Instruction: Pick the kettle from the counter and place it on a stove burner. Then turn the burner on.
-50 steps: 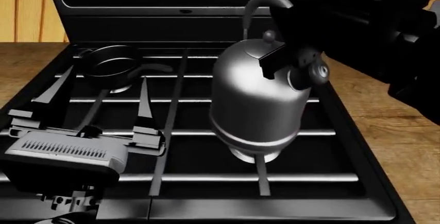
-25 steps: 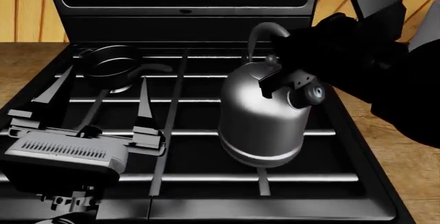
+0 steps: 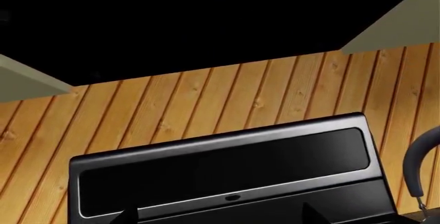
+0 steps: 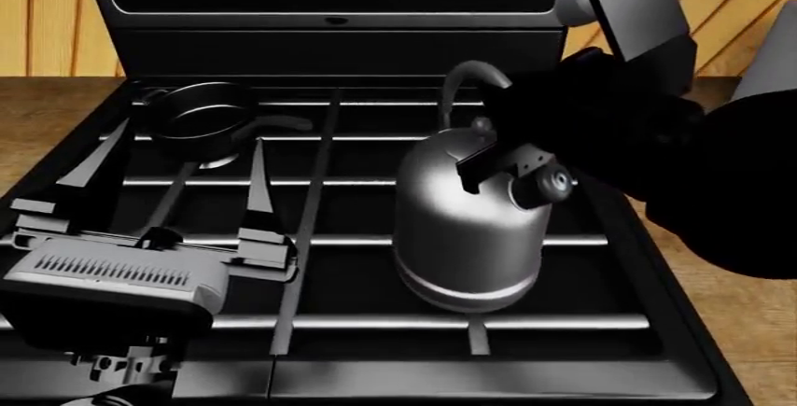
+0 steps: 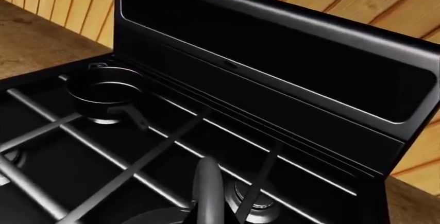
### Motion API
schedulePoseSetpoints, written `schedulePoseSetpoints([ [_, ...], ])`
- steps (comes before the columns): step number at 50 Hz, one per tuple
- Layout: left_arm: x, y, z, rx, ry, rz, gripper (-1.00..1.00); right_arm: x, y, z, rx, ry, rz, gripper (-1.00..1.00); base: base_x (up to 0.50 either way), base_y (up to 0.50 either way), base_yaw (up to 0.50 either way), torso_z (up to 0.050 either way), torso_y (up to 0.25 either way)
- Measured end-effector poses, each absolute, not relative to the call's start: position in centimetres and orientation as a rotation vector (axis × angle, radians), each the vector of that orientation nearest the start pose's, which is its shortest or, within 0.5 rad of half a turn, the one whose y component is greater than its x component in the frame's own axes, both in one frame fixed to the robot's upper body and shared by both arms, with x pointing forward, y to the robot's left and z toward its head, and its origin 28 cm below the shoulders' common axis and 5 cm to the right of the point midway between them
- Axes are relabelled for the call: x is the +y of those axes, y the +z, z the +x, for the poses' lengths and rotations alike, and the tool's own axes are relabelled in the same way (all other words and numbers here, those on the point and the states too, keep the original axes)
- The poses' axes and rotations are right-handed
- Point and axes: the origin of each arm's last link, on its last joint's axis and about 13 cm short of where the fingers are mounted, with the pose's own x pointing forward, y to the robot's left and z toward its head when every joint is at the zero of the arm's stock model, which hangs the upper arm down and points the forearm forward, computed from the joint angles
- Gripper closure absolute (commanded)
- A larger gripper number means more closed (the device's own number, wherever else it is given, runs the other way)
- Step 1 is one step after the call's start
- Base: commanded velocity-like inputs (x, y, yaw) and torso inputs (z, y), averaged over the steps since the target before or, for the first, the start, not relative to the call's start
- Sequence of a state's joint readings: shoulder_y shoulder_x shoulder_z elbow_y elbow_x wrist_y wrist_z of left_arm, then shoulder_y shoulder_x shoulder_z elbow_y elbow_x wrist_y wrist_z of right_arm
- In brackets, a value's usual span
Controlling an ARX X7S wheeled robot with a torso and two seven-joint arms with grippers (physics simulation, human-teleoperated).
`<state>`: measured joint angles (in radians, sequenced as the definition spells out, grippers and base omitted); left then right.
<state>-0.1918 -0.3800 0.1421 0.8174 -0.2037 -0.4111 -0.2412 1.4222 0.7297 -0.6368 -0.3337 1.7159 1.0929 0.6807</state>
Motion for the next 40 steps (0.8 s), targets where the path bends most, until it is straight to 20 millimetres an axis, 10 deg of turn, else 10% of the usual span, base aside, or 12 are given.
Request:
schedulePoseSetpoints([
  [9,22.1,18.38,19.73,-0.546,-0.076,0.143,-1.0,-11.24,32.14,24.28,0.121,0.478,-0.244,1.0,0.0,0.0,0.0,0.0,0.0],
  [10,22.1,18.38,19.73,-0.546,-0.076,0.144,-1.0,-11.24,32.12,24.28,0.12,0.478,-0.245,-1.0,0.0,0.0,0.0,0.0,0.0],
  [40,22.09,18.42,19.65,-0.549,-0.074,0.145,-1.0,-11.34,32.5,23.5,0.071,0.483,-0.275,-1.0,0.0,0.0,0.0,0.0,0.0],
])
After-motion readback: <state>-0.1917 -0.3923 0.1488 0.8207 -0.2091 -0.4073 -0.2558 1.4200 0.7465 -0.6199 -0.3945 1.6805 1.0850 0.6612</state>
